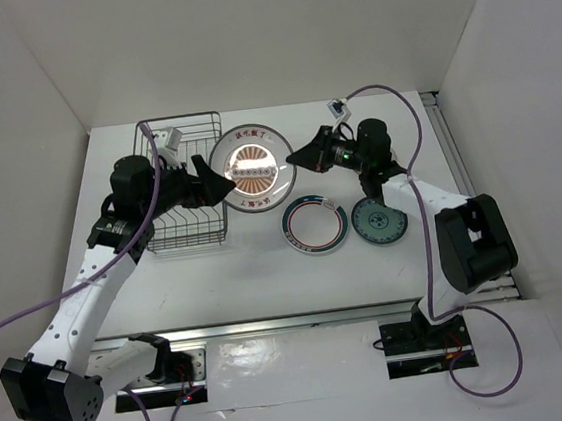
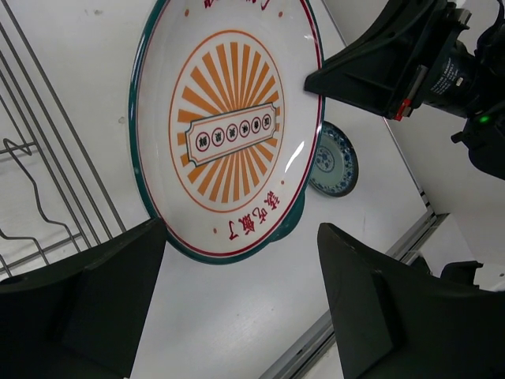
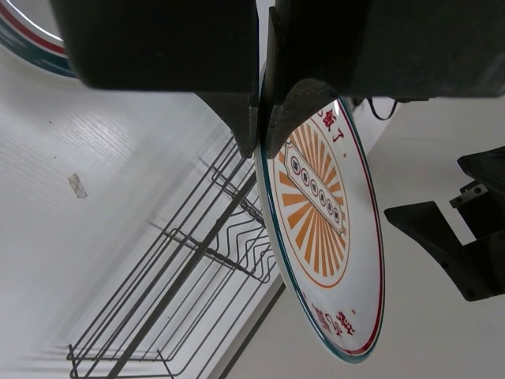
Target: Load the plates into the dish rack
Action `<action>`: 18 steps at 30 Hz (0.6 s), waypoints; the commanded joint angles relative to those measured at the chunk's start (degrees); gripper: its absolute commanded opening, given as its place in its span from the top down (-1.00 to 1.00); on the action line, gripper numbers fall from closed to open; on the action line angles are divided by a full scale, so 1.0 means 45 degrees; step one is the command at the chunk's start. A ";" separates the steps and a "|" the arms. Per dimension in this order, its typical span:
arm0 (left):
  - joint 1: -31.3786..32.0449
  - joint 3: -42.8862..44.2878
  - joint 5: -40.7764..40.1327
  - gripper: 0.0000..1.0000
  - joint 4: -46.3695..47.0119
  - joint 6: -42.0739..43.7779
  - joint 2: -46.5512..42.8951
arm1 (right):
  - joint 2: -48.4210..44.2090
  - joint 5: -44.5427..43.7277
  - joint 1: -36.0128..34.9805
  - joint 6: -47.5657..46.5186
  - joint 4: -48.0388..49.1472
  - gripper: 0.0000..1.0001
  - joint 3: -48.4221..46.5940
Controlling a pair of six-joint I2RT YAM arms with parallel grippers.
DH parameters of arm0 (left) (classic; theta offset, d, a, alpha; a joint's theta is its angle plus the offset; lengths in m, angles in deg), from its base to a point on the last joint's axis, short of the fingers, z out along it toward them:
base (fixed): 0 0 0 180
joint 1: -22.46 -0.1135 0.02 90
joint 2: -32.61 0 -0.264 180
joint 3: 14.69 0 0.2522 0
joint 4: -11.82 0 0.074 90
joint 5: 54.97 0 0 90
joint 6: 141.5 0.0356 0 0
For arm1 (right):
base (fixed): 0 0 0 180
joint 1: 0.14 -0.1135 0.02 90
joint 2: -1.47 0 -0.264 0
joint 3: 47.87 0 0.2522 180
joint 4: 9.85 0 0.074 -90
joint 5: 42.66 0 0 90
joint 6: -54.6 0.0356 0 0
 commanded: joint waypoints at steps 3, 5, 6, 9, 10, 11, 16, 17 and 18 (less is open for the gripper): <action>0.0001 0.0004 -0.0351 -0.81 0.0591 0.0270 -0.0217 | -0.0853 0.0529 -0.0154 0.0345 0.1113 1.00 0.0068; 0.0001 0.0121 -0.0352 -0.81 0.0453 0.0271 -0.0217 | -0.0970 0.0376 -0.0154 0.0345 0.1114 1.00 0.0068; 0.0001 0.0121 -0.0352 -0.81 0.0318 0.0271 -0.0217 | -0.1357 0.0141 -0.0154 0.0210 0.0940 1.00 0.0068; 0.0001 0.0238 -0.0352 -0.86 0.0316 0.0271 -0.0081 | -0.1924 -0.0700 -0.0154 -0.0104 0.0315 1.00 -0.0048; 0.0001 0.0238 -0.0468 -0.89 0.0200 0.0271 -0.0081 | -0.2043 -0.0875 -0.0154 -0.0220 0.0120 1.00 -0.0049; 0.0001 0.0238 -0.0469 -0.92 0.0199 0.0271 -0.0081 | -0.2044 -0.0761 -0.0019 -0.0221 0.0002 1.00 -0.0223; 0.0001 0.0238 -0.0761 -0.94 0.0199 0.0271 0.0056 | -0.2044 -0.0038 0.0100 -0.0104 -0.0136 1.00 -0.0633; 0.0001 0.0354 -0.0762 -0.94 0.0199 0.0271 0.0056 | -0.2044 -0.0037 0.0100 -0.0104 -0.0291 1.00 -0.0635; 0.0001 0.0355 -0.0762 -0.92 0.0199 0.0271 0.0056 | -0.2044 0.0079 -0.0036 -0.0104 -0.0292 1.00 -0.0635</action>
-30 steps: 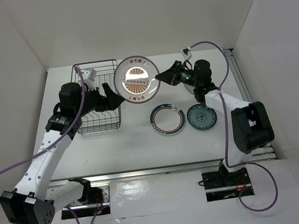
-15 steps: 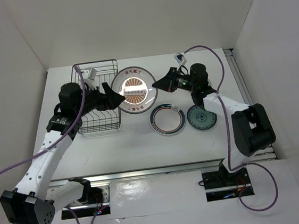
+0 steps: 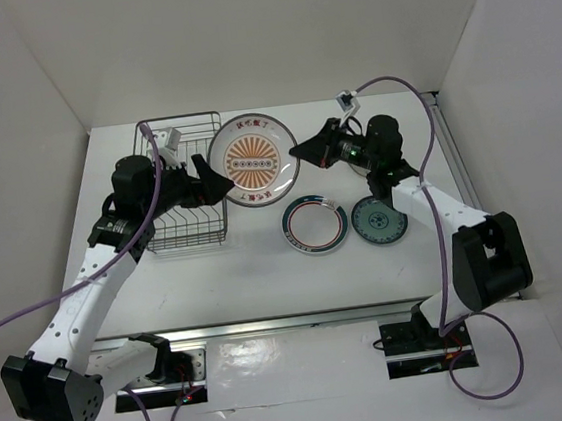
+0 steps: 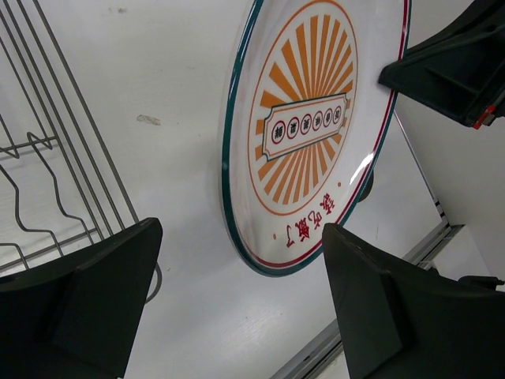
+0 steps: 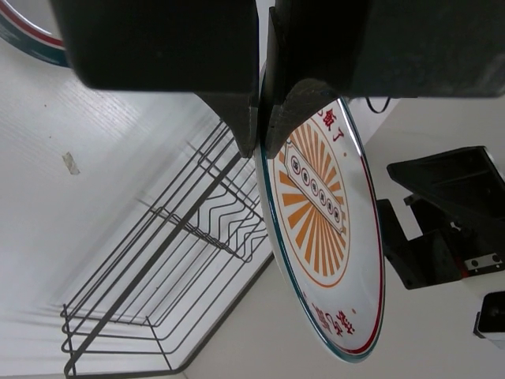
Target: Load the plates into the dish rack
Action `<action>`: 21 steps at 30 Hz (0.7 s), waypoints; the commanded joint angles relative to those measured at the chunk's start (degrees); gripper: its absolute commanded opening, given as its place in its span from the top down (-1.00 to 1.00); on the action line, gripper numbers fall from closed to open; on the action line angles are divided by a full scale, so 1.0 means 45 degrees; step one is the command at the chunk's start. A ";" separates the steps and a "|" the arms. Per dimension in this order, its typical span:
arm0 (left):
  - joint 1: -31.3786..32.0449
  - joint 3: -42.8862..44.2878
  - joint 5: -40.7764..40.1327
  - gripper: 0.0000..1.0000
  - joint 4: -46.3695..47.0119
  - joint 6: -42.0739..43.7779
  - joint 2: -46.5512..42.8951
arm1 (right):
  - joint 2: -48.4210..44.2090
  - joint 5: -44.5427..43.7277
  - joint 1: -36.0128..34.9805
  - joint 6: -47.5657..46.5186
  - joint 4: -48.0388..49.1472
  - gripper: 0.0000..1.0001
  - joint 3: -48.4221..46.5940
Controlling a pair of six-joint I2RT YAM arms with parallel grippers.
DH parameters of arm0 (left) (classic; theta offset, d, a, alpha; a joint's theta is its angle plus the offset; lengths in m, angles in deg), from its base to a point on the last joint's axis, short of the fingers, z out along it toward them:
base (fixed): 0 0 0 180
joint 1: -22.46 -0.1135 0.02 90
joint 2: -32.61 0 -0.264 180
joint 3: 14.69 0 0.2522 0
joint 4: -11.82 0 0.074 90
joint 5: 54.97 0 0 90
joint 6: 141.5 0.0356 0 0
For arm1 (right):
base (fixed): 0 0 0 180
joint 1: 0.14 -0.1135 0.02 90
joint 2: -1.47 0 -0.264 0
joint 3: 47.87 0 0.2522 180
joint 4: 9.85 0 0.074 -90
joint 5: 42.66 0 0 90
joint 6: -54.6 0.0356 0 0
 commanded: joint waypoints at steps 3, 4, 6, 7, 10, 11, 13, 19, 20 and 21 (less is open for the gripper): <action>0.0001 0.0360 -0.0029 -0.84 0.0472 0.0223 -0.0031 | -0.0039 0.0785 -0.0188 -0.0066 0.0068 1.00 -0.0809; 0.0001 0.0360 -0.0028 -0.77 0.0588 0.0223 -0.0031 | -0.0036 0.0786 -0.0188 -0.0066 -0.0108 1.00 -0.0926; 0.0001 0.0223 -0.0028 -0.57 0.0706 0.0223 -0.0031 | 0.0120 0.0922 -0.0325 -0.0066 0.0026 1.00 -0.0928; 0.0001 0.0223 0.0088 -0.48 0.0706 0.0223 -0.0147 | 0.0236 0.1039 -0.0325 -0.0066 0.0027 1.00 -0.0928; 0.0001 0.0223 0.0206 -0.37 0.0823 0.0223 -0.0148 | 0.0238 0.1467 -0.0462 0.0071 0.0610 1.00 -0.0928; 0.0001 0.0223 0.0206 -0.37 0.0823 0.0223 -0.0148 | 0.0373 0.1470 -0.0597 0.0206 0.0613 1.00 -0.0928; 0.0001 0.0223 0.0206 -0.28 0.0823 0.0223 -0.0148 | 0.0529 0.1937 -0.0598 0.0343 0.0905 1.00 -0.0928; 0.0001 0.0223 0.0071 0.47 0.0707 0.0223 -0.0148 | 0.0706 0.2056 -0.0598 0.0385 0.0986 1.00 -0.0928; 0.0001 0.0223 0.0070 0.65 0.0706 0.0223 -0.0148 | 0.0706 0.1940 -0.0598 0.0248 0.0868 1.00 -0.0928; 0.0001 0.0223 -0.0046 0.75 0.0706 0.0223 -0.0148 | 0.0706 0.1939 -0.0598 0.0247 0.0867 1.00 -0.0928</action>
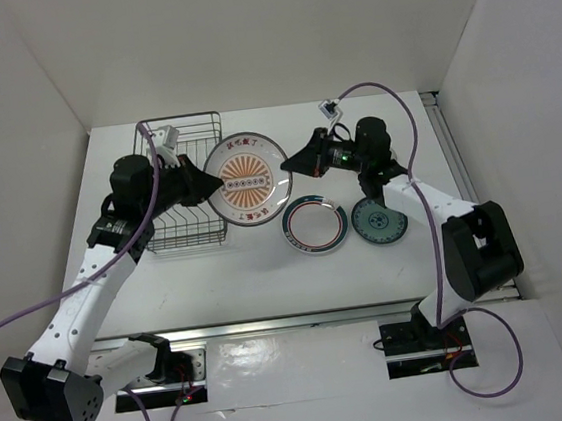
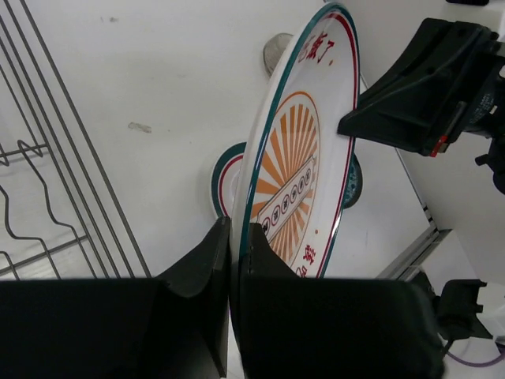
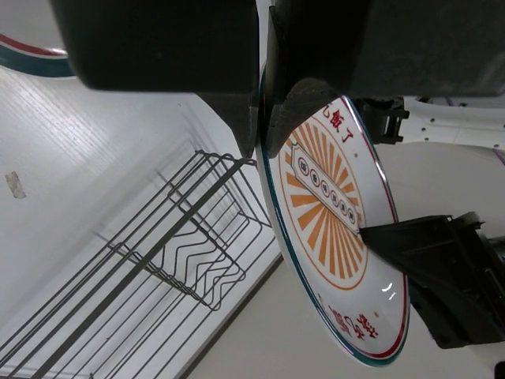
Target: Load the plates into the dish rack
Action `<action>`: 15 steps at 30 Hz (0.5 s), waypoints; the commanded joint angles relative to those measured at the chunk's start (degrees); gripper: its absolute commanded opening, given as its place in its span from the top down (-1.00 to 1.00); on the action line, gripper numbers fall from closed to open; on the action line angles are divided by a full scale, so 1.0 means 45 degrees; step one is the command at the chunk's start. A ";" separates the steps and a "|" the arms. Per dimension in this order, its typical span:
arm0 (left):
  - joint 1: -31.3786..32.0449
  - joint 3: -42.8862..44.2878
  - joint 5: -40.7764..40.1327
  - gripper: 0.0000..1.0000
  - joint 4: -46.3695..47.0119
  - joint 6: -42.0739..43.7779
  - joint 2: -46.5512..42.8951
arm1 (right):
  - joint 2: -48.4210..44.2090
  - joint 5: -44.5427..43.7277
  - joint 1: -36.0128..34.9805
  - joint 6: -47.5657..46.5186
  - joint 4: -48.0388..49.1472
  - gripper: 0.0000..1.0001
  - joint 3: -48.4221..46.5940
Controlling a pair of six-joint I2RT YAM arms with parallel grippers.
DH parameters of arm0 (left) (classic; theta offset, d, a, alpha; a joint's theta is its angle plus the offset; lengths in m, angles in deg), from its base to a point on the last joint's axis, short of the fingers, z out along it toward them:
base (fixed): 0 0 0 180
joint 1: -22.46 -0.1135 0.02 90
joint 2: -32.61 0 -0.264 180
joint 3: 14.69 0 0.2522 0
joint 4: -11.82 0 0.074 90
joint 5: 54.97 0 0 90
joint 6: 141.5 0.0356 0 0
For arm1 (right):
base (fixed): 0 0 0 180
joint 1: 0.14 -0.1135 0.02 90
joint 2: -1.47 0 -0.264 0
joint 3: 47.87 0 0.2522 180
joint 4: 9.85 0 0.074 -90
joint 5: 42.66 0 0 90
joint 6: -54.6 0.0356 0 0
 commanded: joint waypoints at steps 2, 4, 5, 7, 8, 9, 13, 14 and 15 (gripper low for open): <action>0.0015 0.0214 -0.0616 1.00 0.0357 0.0359 -0.0139 | -0.0168 0.0083 -0.0098 -0.0137 0.0604 0.94 -0.0743; 0.0015 0.0214 -0.1046 1.00 0.0356 0.0358 -0.0275 | -0.0168 -0.0248 -0.0098 -0.0256 0.0313 0.22 -0.0743; 0.0015 0.0214 -0.1202 1.00 0.0356 0.0358 -0.0469 | -0.0168 -0.0249 -0.0098 -0.0411 0.0310 -0.23 -0.0743; 0.0015 0.0214 -0.1923 1.00 0.0201 0.0514 -0.0645 | -0.0168 -0.0618 -0.0098 -0.0704 -0.0253 -0.73 -0.0743; 0.0015 0.0368 -0.2313 1.00 0.0025 0.0650 -0.0647 | -0.0168 -0.0794 -0.0098 -0.0841 -0.0508 -0.91 -0.0743; 0.0015 0.0641 -0.3245 1.00 -0.0150 0.0825 -0.0763 | -0.0168 -0.0990 -0.0098 -0.1190 -0.0801 -1.00 -0.0743; 0.0015 0.1599 -0.5667 1.00 -0.0933 0.1801 -0.0608 | -0.0480 -0.2688 -0.0098 -0.2110 -0.2461 -1.00 -0.0743; 0.0015 0.1794 -0.6198 1.00 -0.1204 0.1977 -0.0453 | -0.0654 -0.3077 -0.0098 -0.2228 -0.2754 -1.00 -0.0743; -0.0120 0.2182 -0.6706 1.00 -0.1381 0.2095 -0.0181 | -0.0811 -0.3217 -0.0098 -0.2229 -0.2873 -1.00 -0.0743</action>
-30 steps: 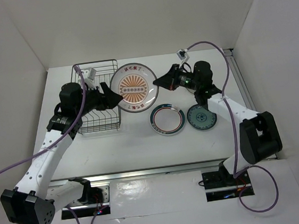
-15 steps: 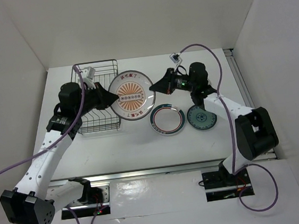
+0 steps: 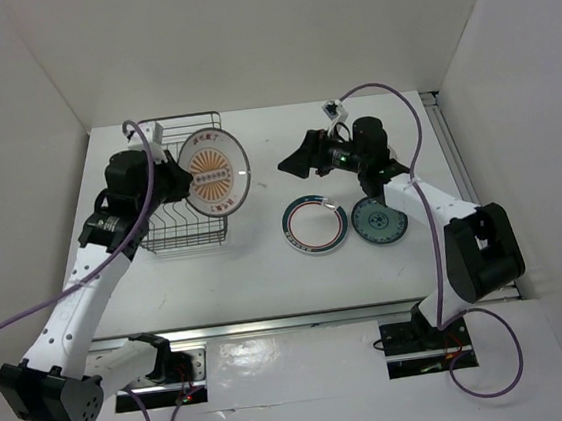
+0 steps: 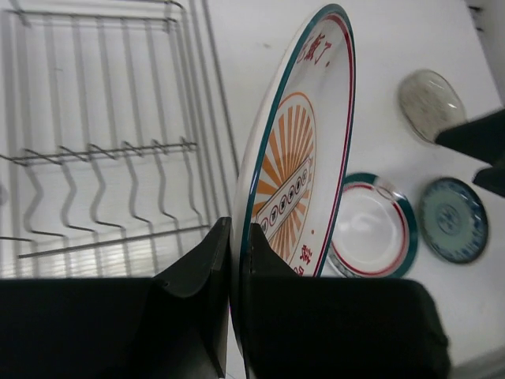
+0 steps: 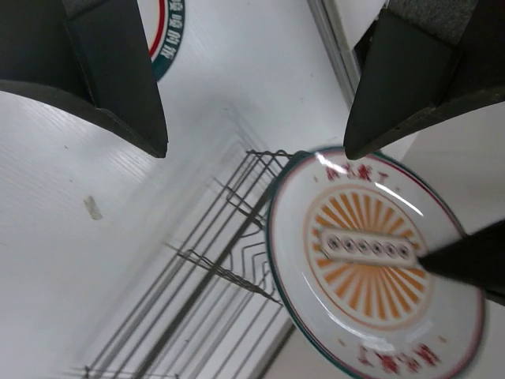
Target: Load the plates into the dish rack
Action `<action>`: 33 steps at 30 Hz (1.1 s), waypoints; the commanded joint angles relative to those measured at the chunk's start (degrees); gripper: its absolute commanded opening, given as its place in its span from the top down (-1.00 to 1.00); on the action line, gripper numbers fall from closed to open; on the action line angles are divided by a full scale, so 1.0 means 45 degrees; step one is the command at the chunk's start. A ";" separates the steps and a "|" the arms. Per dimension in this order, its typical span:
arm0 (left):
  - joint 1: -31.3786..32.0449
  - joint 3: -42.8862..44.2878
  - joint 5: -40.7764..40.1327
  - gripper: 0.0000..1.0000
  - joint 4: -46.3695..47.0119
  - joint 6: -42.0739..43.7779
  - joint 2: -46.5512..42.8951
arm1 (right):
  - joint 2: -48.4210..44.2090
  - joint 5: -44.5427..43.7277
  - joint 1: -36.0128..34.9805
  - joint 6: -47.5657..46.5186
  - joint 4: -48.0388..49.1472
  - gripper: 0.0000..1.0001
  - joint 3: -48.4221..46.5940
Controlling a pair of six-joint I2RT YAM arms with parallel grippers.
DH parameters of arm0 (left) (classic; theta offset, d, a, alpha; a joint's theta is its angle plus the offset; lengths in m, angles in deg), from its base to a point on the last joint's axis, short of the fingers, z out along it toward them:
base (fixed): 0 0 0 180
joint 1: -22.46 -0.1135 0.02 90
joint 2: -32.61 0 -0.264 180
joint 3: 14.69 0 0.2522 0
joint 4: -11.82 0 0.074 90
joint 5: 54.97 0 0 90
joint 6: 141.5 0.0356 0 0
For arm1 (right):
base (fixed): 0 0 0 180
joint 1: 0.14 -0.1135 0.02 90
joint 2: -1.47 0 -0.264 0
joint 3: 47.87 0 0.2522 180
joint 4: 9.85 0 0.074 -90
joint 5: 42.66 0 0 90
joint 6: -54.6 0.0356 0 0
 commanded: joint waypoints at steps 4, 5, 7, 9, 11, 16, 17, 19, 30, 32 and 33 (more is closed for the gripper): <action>-0.1022 0.2183 -0.3318 1.00 0.0077 0.2033 0.0907 | -0.0871 -0.1685 -0.0093 -0.1034 -0.1487 -1.00 -0.0388; -0.1257 0.2186 -0.2311 1.00 0.0077 0.2465 0.0910 | -0.0871 -0.1685 -0.0093 -0.1035 -0.1603 -1.00 -0.0504; -0.1901 0.2186 -0.1871 1.00 0.0429 0.2782 0.1086 | -0.0736 -0.1569 -0.0209 -0.1035 -0.1720 -1.00 -0.0505; -0.2679 0.2186 -0.1717 1.00 0.0429 0.2782 0.1554 | -0.0580 -0.1452 -0.0210 -0.1035 -0.1721 -1.00 -0.0622; -0.3132 0.2186 -0.1715 1.00 0.0564 0.2938 0.1672 | -0.0578 -0.1334 -0.0210 -0.1035 -0.1605 -1.00 -0.0622; -0.4362 0.2302 -0.2358 1.00 0.0819 0.3503 0.2061 | -0.0461 -0.1041 -0.0463 -0.0898 -0.1604 -1.00 -0.0622; -0.4364 0.2303 -0.2360 1.00 0.0819 0.3504 0.2063 | -0.0461 -0.1041 -0.0464 -0.0898 -0.1604 -1.00 -0.0622; -0.4676 0.2303 -0.2477 1.00 0.1072 0.3680 0.1927 | -0.0344 -0.1041 -0.0600 -0.1034 -0.1857 -1.00 -0.0622; -0.4677 0.0254 -0.4369 1.00 0.2885 0.5260 -0.0025 | 0.0201 -0.0748 -0.0835 -0.0918 -0.1584 -1.00 -0.0622; -0.4677 0.0019 -0.4371 1.00 0.3142 0.5729 -0.0340 | 0.0320 -0.0612 -0.0835 -0.0918 -0.1584 -1.00 -0.0739; -0.4677 0.0018 -0.4371 1.00 0.3144 0.5866 -0.0340 | 0.0320 -0.0611 -0.0835 -0.0918 -0.1720 -1.00 -0.0739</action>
